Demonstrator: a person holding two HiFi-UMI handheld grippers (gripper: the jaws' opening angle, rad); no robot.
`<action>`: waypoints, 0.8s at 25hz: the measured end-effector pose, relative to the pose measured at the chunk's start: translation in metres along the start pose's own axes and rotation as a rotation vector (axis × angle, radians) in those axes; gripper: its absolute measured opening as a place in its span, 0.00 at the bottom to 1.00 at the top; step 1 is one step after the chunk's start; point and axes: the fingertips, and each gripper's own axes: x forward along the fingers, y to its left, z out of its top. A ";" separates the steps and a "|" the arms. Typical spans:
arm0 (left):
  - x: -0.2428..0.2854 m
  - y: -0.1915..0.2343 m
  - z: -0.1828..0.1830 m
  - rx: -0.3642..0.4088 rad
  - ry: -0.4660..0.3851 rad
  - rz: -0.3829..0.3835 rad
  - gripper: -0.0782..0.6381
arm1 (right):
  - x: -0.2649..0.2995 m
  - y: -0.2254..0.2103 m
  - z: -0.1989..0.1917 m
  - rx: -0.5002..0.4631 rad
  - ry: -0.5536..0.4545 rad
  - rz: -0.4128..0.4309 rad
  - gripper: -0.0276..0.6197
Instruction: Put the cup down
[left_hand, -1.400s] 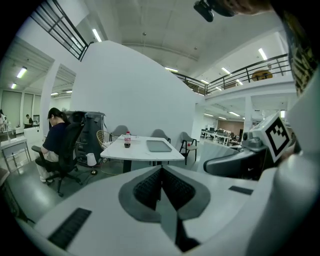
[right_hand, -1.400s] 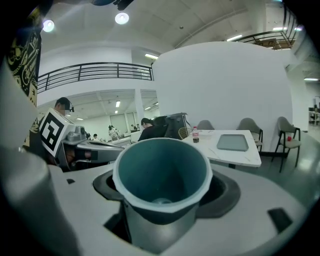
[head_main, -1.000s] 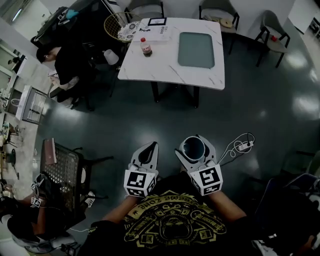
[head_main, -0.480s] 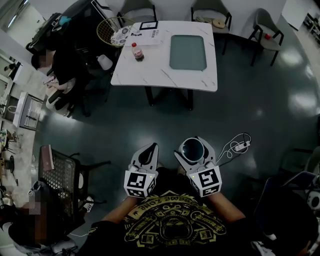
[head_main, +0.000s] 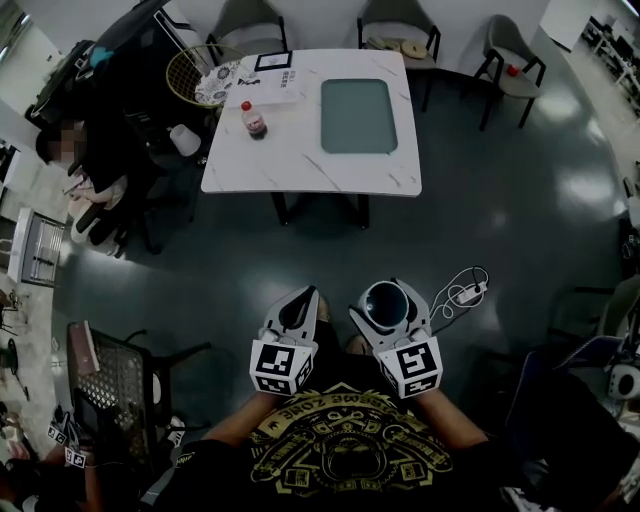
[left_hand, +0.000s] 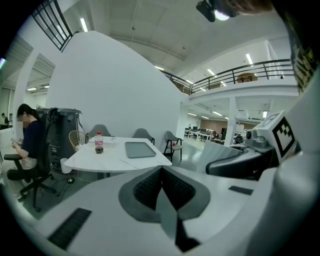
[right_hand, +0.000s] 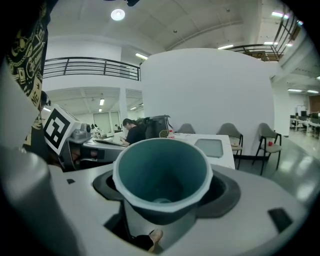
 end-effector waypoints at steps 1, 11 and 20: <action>0.006 0.004 0.004 0.003 0.000 -0.013 0.12 | 0.005 -0.003 0.004 0.004 0.004 -0.013 0.62; 0.054 0.064 0.024 -0.032 0.017 -0.074 0.12 | 0.075 -0.014 0.025 0.012 0.056 -0.065 0.62; 0.088 0.108 0.044 -0.058 -0.009 -0.128 0.12 | 0.119 -0.027 0.054 -0.010 0.081 -0.138 0.62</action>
